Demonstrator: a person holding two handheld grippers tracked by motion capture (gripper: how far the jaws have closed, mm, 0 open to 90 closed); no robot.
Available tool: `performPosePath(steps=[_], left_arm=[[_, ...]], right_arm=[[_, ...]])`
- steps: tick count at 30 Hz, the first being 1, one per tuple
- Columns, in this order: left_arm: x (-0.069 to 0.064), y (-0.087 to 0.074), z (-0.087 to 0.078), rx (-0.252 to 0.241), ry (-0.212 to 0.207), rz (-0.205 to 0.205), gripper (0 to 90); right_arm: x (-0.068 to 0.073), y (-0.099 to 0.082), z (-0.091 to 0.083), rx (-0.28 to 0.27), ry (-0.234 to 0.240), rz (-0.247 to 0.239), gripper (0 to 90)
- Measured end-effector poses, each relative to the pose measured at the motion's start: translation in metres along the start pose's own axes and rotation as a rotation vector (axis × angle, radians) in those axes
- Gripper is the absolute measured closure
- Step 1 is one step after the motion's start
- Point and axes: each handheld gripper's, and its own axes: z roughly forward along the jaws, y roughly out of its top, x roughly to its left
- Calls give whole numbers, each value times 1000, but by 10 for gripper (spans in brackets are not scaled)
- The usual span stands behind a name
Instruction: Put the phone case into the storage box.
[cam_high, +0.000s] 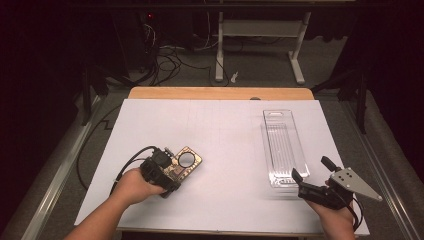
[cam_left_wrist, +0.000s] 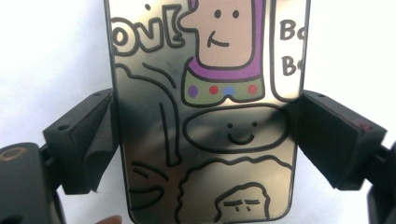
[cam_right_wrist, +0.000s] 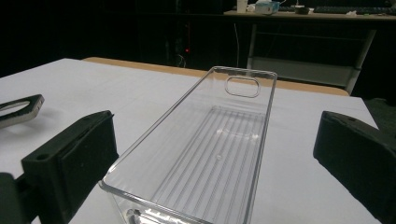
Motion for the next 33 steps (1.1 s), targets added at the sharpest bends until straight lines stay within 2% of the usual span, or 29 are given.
performPosePath(steps=[6,10,13,17,22,23,24,27,29,33], left_arm=[[-1,1,-6,-96,-58,-9,131],[-1,-1,-8,-151,-100,-31,130],[0,-4,-8,-182,-111,-31,130],[3,-6,-9,-227,-152,-78,131],[7,-5,-13,-301,-192,-102,131],[6,-4,-13,-319,-198,-124,131],[7,-4,-15,-347,-197,-117,131],[8,-5,-16,-400,-196,-129,131],[10,-6,-16,-416,-210,-146,131],[11,-8,-16,-454,-235,-152,131]], right_arm=[[0,0,1,1,1,-3,2],[0,0,0,0,1,-5,2],[0,0,0,-2,1,-5,2],[0,0,0,-2,1,-4,2],[0,1,0,-3,3,-5,2],[0,1,0,-3,2,-6,2],[0,1,0,-3,3,-5,2],[0,1,0,-3,4,-7,2],[0,0,0,-3,3,-8,2],[0,0,1,-1,6,-10,2]])
